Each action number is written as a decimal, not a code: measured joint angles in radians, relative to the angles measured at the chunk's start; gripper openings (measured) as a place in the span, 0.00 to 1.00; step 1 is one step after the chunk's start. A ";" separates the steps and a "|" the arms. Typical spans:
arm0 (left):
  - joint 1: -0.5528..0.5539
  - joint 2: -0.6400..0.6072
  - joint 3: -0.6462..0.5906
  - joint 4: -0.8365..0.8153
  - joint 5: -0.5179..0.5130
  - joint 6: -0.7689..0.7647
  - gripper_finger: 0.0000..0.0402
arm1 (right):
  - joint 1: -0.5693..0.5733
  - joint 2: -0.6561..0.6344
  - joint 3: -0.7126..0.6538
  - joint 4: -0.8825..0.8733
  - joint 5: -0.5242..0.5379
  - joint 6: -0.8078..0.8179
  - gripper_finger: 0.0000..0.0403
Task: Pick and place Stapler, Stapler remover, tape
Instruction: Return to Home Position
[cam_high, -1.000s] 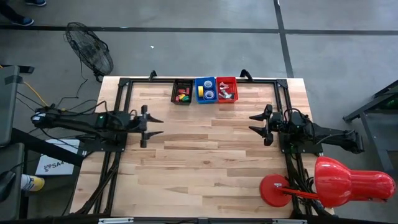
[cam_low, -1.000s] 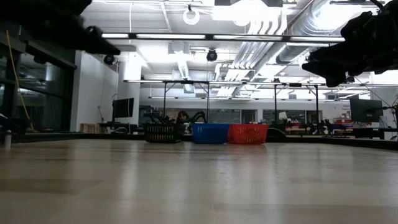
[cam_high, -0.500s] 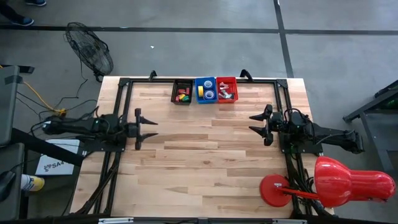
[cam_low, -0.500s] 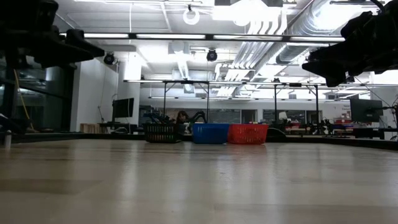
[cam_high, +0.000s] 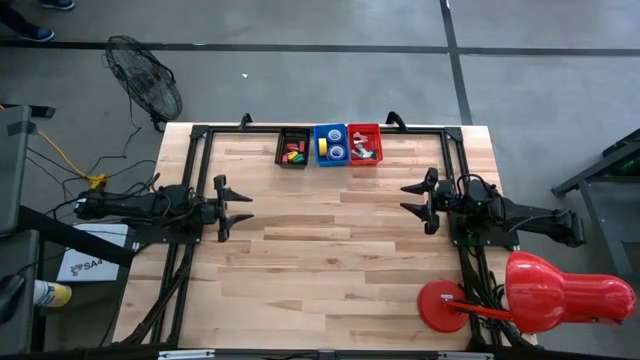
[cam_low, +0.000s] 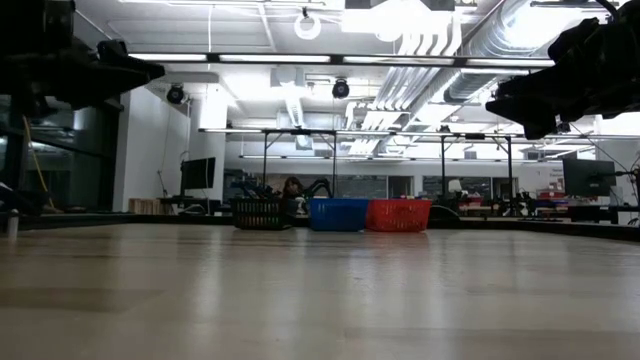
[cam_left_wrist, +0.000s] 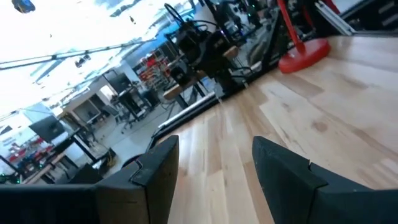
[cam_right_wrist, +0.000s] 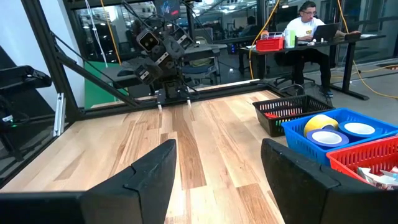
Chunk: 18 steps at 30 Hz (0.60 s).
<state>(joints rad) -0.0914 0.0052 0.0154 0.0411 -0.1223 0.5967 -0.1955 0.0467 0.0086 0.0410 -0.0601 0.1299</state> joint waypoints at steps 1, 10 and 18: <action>0.000 0.001 0.000 -0.001 0.000 0.003 0.50 | 0.000 0.000 0.000 0.000 0.000 0.000 0.56; 0.000 0.021 -0.002 -0.028 0.123 0.078 0.50 | 0.000 0.000 0.000 0.000 0.000 0.000 0.56; 0.000 0.032 -0.003 -0.030 0.134 0.028 0.50 | 0.000 0.000 0.000 0.000 0.000 0.000 0.56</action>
<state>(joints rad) -0.0917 0.0372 0.0124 0.0110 0.0120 0.6243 -0.1956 0.0467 0.0083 0.0406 -0.0597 0.1303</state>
